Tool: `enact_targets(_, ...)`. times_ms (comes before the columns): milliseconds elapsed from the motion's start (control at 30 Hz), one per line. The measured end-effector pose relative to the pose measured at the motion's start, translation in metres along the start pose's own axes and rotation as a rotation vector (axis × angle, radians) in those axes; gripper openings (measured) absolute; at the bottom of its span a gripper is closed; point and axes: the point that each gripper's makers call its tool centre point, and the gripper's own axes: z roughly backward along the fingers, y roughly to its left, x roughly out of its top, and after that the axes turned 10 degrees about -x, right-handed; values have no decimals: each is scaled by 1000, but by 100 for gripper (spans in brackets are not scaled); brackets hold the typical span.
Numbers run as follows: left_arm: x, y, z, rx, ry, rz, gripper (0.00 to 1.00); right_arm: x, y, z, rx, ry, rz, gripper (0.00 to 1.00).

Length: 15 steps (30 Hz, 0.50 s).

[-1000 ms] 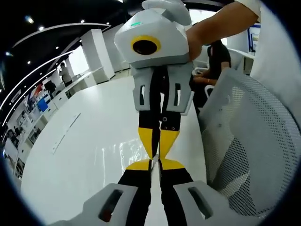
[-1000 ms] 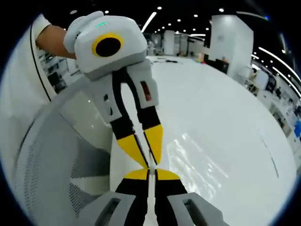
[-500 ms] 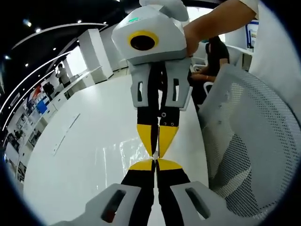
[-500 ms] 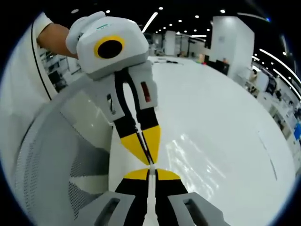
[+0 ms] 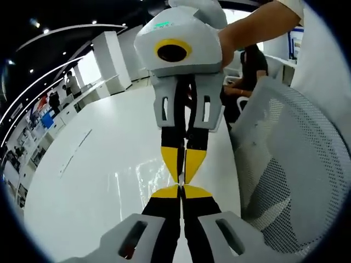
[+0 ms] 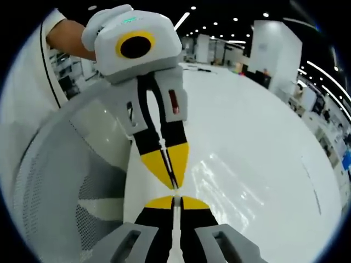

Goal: Open the resealable bag by pulling the two sides of the seal apart until the entire bag opening is separated and visibly accessible.

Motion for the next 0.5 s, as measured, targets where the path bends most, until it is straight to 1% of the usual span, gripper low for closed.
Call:
enact_targets(167, -2, 2, 3, 5, -3, 3, 0, -10, -5, 4, -17, 17, -28, 0)
enact_targets(267, -1, 2, 2, 5, -12, -9, 0, -9, -5, 4, -22, 21, -31, 0)
enact_targets(333, -2, 2, 0, -1, -17, 11, 0, -10, -4, 4, -20, 33, -26, 0)
enact_targets(367, -1, 3, 0, 11, -17, -9, 0, -10, -3, 4, -18, 34, -28, 0)
enact_targets(433, -1, 1, -2, 1, -20, 14, 0, -11, -3, 4, -16, 34, -32, 0)
enact_targets(467, 0, 1, -2, 0, -22, 9, 0, -9, -2, 4, -13, 28, -36, 0)
enact_targets(500, 1, 0, -5, -6, -17, 11, 4, -6, -2, 4, -14, 25, -36, 0)
